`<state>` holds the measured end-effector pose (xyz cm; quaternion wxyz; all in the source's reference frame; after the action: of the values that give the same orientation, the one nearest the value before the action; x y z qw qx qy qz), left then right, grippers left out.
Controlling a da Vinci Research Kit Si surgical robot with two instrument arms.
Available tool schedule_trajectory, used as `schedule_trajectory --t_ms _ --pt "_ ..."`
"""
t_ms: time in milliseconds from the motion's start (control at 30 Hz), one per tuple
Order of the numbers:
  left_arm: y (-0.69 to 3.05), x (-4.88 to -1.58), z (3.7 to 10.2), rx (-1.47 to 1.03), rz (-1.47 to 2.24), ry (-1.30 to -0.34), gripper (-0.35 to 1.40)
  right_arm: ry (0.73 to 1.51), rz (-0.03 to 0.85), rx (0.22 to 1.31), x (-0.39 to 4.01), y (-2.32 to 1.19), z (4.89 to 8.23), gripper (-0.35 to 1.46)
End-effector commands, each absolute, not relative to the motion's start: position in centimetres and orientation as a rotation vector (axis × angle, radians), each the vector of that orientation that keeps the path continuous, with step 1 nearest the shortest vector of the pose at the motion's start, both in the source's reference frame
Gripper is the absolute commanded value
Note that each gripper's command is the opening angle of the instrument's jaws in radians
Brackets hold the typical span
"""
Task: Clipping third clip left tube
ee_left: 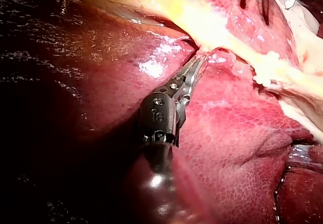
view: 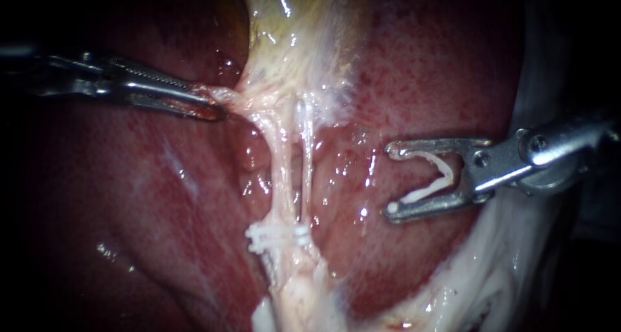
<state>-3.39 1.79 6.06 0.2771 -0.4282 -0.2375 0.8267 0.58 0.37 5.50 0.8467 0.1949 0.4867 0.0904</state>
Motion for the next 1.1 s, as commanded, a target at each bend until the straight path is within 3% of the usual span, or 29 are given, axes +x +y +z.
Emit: schedule_trajectory --t_ms 33,500,733,1100 --pt "1.8 -3.38 6.03 -1.15 2.219 -0.639 -0.35 1.027 0.19 0.411 0.6 0.37 5.5 0.5" --pt "2.02 -3.04 5.42 -1.162 2.199 -0.603 -0.35 1.038 0.182 0.461 1.03 0.27 5.42 0.5" --pt "2.01 -3.06 5.45 -1.161 2.2 -0.6 -0.35 1.057 0.251 0.526 1.43 0.27 5.47 0.5" --pt "2.0 -3.05 5.45 -1.161 2.2 -0.599 -0.35 1.08 0.41 0.676 1.93 0.26 5.9 0.5"
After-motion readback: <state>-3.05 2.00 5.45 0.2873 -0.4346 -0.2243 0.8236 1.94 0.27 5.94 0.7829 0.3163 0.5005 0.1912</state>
